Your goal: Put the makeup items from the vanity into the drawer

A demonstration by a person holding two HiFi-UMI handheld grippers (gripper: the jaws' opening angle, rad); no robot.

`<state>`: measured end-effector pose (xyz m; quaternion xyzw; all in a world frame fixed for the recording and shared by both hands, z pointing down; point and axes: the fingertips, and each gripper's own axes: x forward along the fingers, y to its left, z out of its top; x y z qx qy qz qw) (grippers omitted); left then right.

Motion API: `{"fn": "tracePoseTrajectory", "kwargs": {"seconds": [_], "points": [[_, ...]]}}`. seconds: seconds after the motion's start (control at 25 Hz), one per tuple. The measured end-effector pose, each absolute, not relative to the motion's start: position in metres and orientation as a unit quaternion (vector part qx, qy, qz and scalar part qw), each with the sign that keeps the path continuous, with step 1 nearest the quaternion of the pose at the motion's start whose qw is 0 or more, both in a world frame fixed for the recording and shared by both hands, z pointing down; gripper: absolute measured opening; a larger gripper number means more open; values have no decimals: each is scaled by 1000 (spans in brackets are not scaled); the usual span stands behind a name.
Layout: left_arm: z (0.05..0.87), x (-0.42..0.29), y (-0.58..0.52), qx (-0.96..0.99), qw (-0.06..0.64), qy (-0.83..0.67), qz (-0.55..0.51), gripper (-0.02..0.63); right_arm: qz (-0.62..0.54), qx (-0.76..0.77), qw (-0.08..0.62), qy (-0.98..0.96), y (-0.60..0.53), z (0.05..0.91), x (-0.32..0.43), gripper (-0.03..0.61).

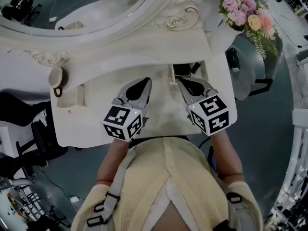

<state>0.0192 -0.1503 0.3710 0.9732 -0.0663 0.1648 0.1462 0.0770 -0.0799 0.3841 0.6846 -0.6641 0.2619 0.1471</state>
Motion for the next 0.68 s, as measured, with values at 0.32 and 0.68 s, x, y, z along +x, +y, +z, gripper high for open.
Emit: {"fn": "tracePoseTrajectory", "kwargs": {"seconds": [0.32,0.68], "points": [[371,15,-154,973,146,-69,165,0,259,687,137,-664,-81,382,77,-2],[373,14,-156,972,148,-67,167,0,258,689,131,-664,-83,381,76,-2]]}}
